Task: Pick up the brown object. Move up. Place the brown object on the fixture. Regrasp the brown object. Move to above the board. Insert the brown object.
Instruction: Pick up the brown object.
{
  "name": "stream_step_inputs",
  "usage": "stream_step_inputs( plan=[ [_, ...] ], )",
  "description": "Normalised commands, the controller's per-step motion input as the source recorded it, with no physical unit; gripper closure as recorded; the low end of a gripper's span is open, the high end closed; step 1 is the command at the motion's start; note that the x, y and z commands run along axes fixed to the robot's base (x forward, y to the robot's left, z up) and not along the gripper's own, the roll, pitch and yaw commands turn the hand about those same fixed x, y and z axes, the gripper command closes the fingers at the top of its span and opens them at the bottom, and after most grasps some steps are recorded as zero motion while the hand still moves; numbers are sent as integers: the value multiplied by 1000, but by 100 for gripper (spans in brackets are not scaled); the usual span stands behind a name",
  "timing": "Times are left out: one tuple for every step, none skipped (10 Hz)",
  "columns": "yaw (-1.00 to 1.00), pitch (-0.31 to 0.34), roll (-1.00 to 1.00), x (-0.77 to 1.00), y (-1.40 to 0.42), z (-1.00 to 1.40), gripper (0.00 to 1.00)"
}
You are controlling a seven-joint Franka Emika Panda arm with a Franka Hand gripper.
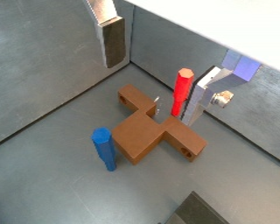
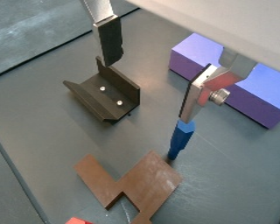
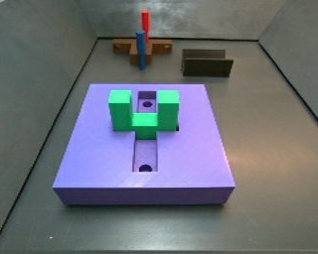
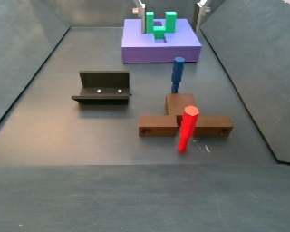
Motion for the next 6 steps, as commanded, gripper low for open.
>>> stream_step_inputs(
  plan=[
    [0,0,-6,0,0,0,0],
    [0,-11,0,0,0,-240,0],
    [-14,-147,-39,-40,226,-877,0],
    [-11,-147,-27,-3,197,-909,0],
    [-20,-143,-17,0,186,-923,0],
    [-20,-161,-10,-31,143,-903,0]
  ],
)
